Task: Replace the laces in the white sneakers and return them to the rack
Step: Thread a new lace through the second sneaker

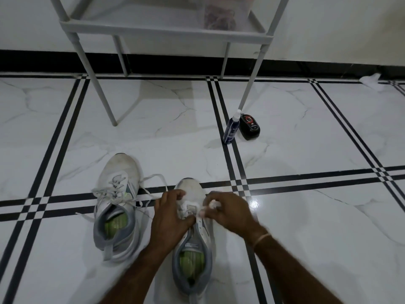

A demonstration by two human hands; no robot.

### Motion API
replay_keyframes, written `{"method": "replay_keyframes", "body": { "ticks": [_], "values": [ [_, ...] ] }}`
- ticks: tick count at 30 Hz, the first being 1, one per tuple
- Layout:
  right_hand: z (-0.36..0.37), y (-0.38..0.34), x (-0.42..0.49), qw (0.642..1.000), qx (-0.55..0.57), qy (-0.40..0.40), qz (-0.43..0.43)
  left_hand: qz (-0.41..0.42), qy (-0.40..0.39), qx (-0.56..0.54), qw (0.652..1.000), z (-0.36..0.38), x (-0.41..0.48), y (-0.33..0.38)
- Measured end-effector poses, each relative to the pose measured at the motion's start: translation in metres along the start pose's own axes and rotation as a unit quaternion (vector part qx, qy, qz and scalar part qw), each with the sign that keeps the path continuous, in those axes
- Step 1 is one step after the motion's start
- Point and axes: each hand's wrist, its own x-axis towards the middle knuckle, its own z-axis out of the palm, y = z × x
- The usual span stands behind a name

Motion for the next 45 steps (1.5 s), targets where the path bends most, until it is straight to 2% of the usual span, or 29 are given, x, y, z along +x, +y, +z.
{"method": "replay_keyframes", "body": {
  "ticks": [1, 2, 3, 4, 5, 6, 8, 10, 12, 13, 14, 15, 16, 17, 19, 20, 21, 23, 26, 29, 32, 38, 41, 45],
  "values": [
    [0.009, 0.003, -0.001, 0.999, -0.036, 0.013, -0.026, 0.003, -0.001, 0.004, 1.000, 0.000, 0.000, 0.000],
    [0.013, 0.002, -0.001, 0.998, -0.020, 0.036, -0.037, 0.009, -0.003, 0.006, 1.000, 0.000, -0.001, 0.000],
    [0.011, 0.000, -0.001, 0.996, 0.057, 0.070, -0.016, 0.014, -0.005, 0.009, 1.000, 0.000, 0.000, -0.001],
    [0.003, -0.002, -0.001, 0.976, 0.187, 0.104, 0.033, 0.015, -0.003, 0.012, 1.000, 0.000, 0.000, -0.003],
    [-0.004, 0.001, 0.001, 0.940, 0.304, 0.135, 0.074, 0.013, 0.000, 0.014, 1.000, 0.000, 0.001, -0.004],
    [-0.012, 0.002, 0.002, 0.910, 0.372, 0.159, 0.095, 0.010, 0.004, 0.014, 1.000, 0.000, 0.001, -0.006],
    [-0.019, 0.009, 0.003, 0.928, 0.320, 0.175, 0.081, 0.010, 0.005, 0.008, 1.000, 0.001, 0.001, -0.008],
    [-0.018, 0.012, 0.006, 0.959, 0.239, 0.139, 0.064, 0.016, 0.003, -0.007, 1.000, 0.002, 0.000, -0.005],
    [-0.017, 0.006, 0.010, 0.984, 0.135, 0.099, 0.060, 0.015, 0.046, -0.022, 0.999, 0.001, -0.004, 0.000],
    [-0.014, 0.004, 0.010, 0.989, 0.025, 0.132, 0.058, 0.010, 0.097, -0.008, 0.995, 0.002, -0.007, 0.002],
    [-0.013, 0.002, 0.008, 0.976, -0.060, 0.196, 0.068, 0.000, 0.144, 0.016, 0.989, 0.002, -0.010, 0.002],
    [-0.014, -0.004, 0.004, 0.955, -0.100, 0.270, 0.076, -0.022, 0.169, 0.028, 0.985, 0.001, -0.012, 0.002],
    [-0.014, -0.013, -0.001, 0.945, -0.082, 0.304, 0.088, -0.057, 0.161, 0.025, 0.985, 0.001, -0.013, 0.003],
    [-0.010, -0.020, -0.005, 0.951, -0.023, 0.292, 0.100, -0.103, 0.130, 0.021, 0.986, 0.001, -0.013, 0.004],
    [0.007, -0.030, -0.008, 0.973, 0.095, 0.145, 0.152, -0.172, 0.071, 0.042, 0.982, 0.003, -0.009, 0.007],
    [0.017, -0.032, -0.009, 0.977, 0.111, 0.088, 0.162, -0.182, 0.060, 0.057, 0.980, 0.006, -0.006, 0.008],
    [0.028, -0.030, -0.007, 0.977, 0.120, 0.076, 0.157, -0.179, 0.057, 0.069, 0.980, 0.008, -0.002, 0.010],
    [0.046, -0.024, -0.001, 0.976, 0.138, 0.105, 0.132, -0.158, 0.057, 0.083, 0.982, 0.009, 0.004, 0.009],
    [0.054, -0.019, 0.002, 0.960, 0.200, 0.119, 0.153, -0.123, 0.064, 0.081, 0.987, 0.008, 0.008, 0.004],
    [0.047, -0.016, 0.000, 0.943, 0.278, 0.103, 0.150, -0.107, 0.081, 0.047, 0.990, 0.005, 0.007, 0.006],
    [0.045, -0.018, -0.002, 0.943, 0.291, 0.072, 0.145, -0.089, 0.101, 0.026, 0.991, 0.008, 0.006, 0.010],
    [0.006, -0.049, -0.004, 0.896, 0.415, 0.036, 0.154, -0.095, 0.076, -0.184, 0.975, -0.001, 0.009, 0.026],
    [-0.027, -0.068, 0.003, 0.894, 0.434, 0.041, 0.103, -0.091, 0.044, -0.309, 0.946, -0.028, 0.017, 0.062],
    [-0.079, -0.106, 0.018, 0.896, 0.435, 0.077, 0.055, -0.046, 0.034, -0.373, 0.926, -0.071, 0.032, 0.121]
  ]
}}
